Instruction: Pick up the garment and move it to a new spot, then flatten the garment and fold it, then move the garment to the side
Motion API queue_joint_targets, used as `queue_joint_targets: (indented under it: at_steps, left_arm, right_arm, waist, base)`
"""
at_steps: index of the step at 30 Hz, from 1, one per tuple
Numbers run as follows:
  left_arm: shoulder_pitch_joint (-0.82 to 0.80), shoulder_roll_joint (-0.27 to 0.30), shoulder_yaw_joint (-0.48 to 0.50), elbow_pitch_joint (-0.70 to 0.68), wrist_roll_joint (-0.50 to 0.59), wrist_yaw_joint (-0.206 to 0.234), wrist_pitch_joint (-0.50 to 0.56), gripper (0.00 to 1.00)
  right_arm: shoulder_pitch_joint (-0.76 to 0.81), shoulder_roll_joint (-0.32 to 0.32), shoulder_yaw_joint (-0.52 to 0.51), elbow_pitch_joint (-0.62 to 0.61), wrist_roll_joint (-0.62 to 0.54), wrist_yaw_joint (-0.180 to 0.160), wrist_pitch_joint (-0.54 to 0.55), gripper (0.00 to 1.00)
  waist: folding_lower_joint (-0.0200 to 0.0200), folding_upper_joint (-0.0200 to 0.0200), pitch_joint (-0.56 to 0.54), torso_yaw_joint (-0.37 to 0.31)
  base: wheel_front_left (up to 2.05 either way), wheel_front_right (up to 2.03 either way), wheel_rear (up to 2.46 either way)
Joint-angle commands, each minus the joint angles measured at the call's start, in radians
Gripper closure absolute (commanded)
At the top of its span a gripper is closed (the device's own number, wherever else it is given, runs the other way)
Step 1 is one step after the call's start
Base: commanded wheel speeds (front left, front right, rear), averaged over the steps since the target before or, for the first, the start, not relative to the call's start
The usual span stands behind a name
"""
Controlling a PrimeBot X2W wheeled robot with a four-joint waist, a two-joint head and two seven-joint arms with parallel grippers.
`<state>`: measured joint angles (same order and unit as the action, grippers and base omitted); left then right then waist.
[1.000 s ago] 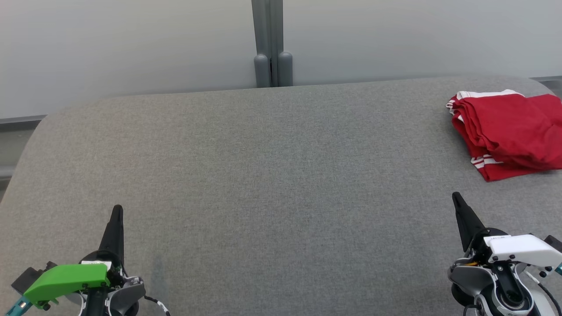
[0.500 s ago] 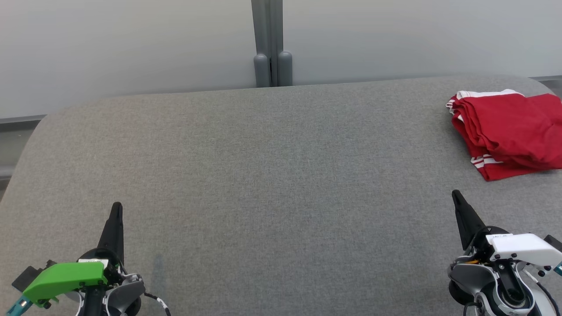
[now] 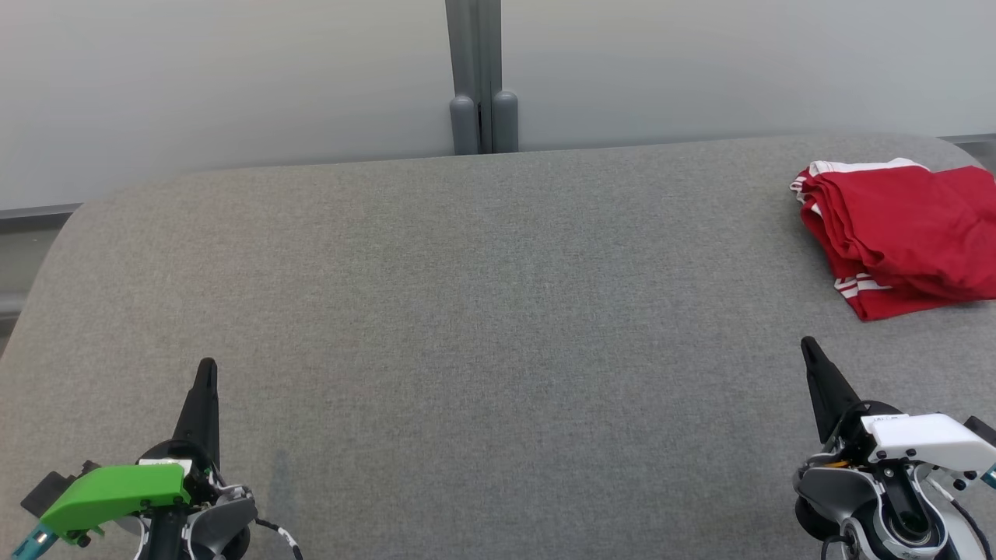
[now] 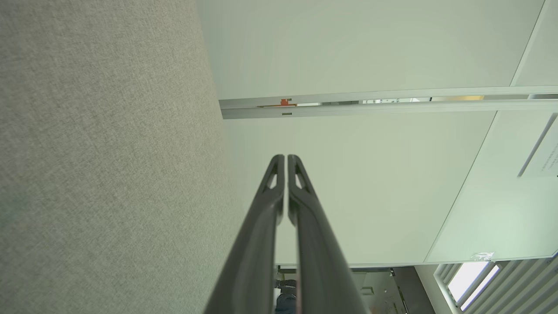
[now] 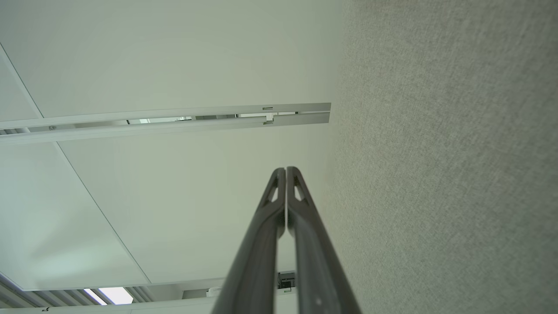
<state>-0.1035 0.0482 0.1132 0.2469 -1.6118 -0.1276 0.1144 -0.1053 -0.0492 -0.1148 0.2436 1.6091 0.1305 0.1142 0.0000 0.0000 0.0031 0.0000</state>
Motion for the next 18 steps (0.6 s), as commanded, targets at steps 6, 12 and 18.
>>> queue_joint_targets:
  at_steps: [6, 12, 18]
  left_arm:
    - [-0.011, 0.004, 0.003, -0.003, -0.002, -0.006, 0.003, 1.0]
    - [-0.011, 0.004, 0.003, -0.003, -0.002, -0.006, 0.003, 1.0]
    - [-0.011, 0.004, 0.003, -0.003, -0.002, -0.006, 0.003, 1.0]
  right_arm:
    - [-0.007, -0.001, -0.002, 0.002, 0.006, 0.0, 0.004, 1.0]
    - [-0.007, -0.001, -0.001, 0.002, 0.006, 0.0, 0.004, 1.0]
    - [-0.007, -0.001, -0.001, 0.002, 0.006, 0.0, 0.004, 1.0]
  waist:
    - [0.0, 0.0, 0.0, 0.0]
    - [0.0, 0.0, 0.0, 0.0]
    - [0.0, 0.0, 0.0, 0.0]
  base:
    - [0.0, 0.0, 0.0]
    - [0.0, 0.0, 0.0]
    - [0.0, 0.0, 0.0]
